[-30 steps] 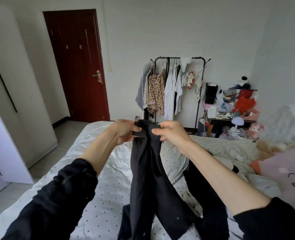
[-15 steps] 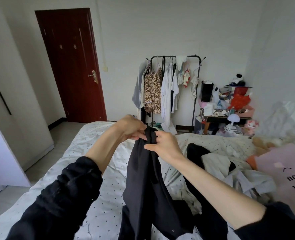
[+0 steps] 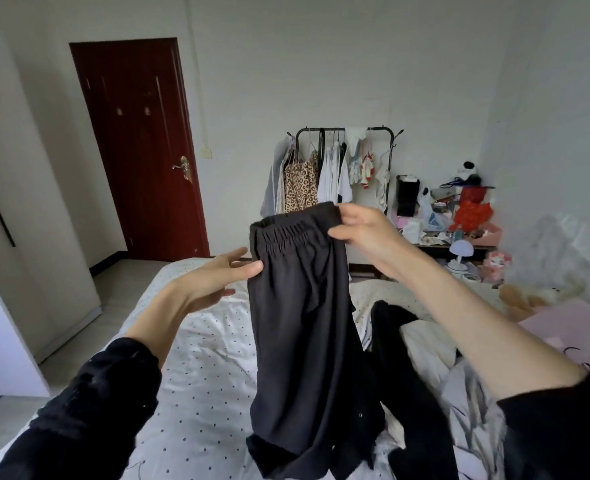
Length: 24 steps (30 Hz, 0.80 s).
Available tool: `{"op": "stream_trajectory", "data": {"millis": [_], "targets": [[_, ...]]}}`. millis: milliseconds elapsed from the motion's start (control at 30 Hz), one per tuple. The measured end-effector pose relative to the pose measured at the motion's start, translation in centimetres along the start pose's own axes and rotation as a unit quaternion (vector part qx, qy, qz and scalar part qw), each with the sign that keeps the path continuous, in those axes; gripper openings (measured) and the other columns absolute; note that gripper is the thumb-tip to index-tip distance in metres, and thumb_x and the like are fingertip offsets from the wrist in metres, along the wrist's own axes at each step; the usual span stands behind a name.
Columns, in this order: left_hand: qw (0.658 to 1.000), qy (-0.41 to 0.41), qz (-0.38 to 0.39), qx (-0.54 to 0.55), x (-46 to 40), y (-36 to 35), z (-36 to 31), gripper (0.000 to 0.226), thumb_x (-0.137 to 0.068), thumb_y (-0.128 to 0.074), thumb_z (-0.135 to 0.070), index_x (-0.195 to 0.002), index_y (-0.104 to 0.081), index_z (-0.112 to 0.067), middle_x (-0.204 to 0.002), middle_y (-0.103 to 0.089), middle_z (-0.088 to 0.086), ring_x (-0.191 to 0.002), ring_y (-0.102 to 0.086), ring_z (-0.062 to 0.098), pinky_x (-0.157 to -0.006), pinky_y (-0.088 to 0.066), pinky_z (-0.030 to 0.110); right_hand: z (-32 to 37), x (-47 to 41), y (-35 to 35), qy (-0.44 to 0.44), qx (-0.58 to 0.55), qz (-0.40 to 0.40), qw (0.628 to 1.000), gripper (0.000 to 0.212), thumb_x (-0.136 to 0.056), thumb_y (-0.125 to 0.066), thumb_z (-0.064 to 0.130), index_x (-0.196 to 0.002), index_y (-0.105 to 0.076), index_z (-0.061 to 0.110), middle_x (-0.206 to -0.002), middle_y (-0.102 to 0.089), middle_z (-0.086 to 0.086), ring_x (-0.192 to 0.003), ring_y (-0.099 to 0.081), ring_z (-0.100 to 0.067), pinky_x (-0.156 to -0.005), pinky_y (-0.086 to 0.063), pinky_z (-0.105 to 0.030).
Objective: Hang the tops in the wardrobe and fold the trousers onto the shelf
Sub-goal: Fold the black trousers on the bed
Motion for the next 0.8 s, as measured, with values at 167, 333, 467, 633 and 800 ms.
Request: {"op": "stream_trajectory", "data": {"millis": [167, 333, 467, 633, 800], "targets": [[0.989, -0.144, -0.013, -0.013, 0.3, 0.7, -6.2, 0.062, -0.041, -0.088, -0.056, -0.09, -0.077, -0.02, -0.096, -0.073, 0.0, -0.087, -0.066, 0.009, -0.086, -0.048, 0.024, 5.7, -2.1, 2.2, 0.044, 0.009, 0.012, 0.999, 0.046, -0.085, -0.049, -0.016, -0.125, -0.056, 0.004, -0.112, -0.065, -0.006, -0.101, -0.062, -0.015, -0.093, -0.049, -0.025], [0.971, -0.197, -0.113, -0.072, 1.0, 2.3, -14.9, 0.01, -0.074, -0.077, -0.024, -0.081, -0.075, -0.017, -0.083, -0.073, -0.004, -0.083, -0.066, 0.009, -0.079, -0.047, 0.02, 11.7, -4.7, 4.7, 0.074, 0.024, -0.063, 0.995, 0.04, -0.082, -0.05, -0.018, -0.118, -0.06, -0.003, -0.107, -0.065, -0.014, -0.09, -0.063, -0.019, -0.087, -0.053, -0.027], [0.942, -0.256, -0.193, -0.098, 2.3, 3.1, -23.0, 0.015, -0.084, -0.068, -0.018, -0.093, -0.07, -0.006, -0.082, -0.069, 0.0, -0.074, -0.063, 0.007, -0.068, -0.052, 0.015, 18.5, -5.7, 6.5, 0.123, 0.022, -0.137, 0.983, 0.041, -0.081, -0.049, -0.02, -0.118, -0.059, -0.006, -0.103, -0.064, -0.014, -0.088, -0.06, -0.02, -0.083, -0.052, -0.027], [0.902, -0.322, -0.277, -0.083, 4.6, 3.7, -29.8, 0.036, -0.09, -0.058, -0.024, -0.123, -0.049, -0.013, -0.094, -0.056, 0.001, -0.084, -0.057, 0.014, -0.073, -0.045, 0.02, 24.9, -5.6, 8.2, 0.18, -0.011, -0.182, 0.967, 0.04, -0.08, -0.053, -0.018, -0.115, -0.063, 0.0, -0.09, -0.065, -0.006, -0.075, -0.061, -0.014, -0.073, -0.053, -0.021], [0.896, -0.326, -0.298, -0.051, 6.9, 3.1, -33.1, 0.027, -0.093, -0.046, -0.024, -0.114, -0.058, -0.011, -0.101, -0.063, 0.002, -0.082, -0.057, 0.013, -0.066, -0.044, 0.019, 29.5, -4.9, 8.7, 0.201, -0.007, -0.229, 0.952, 0.032, -0.072, -0.063, -0.01, -0.079, -0.07, 0.02, -0.097, -0.071, -0.007, -0.094, -0.067, -0.022, -0.09, -0.054, -0.033]]}}
Point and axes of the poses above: each hand's wrist, its own x-axis away from the middle knuckle, its own y-axis out of the back of the hand, z = x × y, the point moved 5 cm from there along -x, towards the middle knuckle
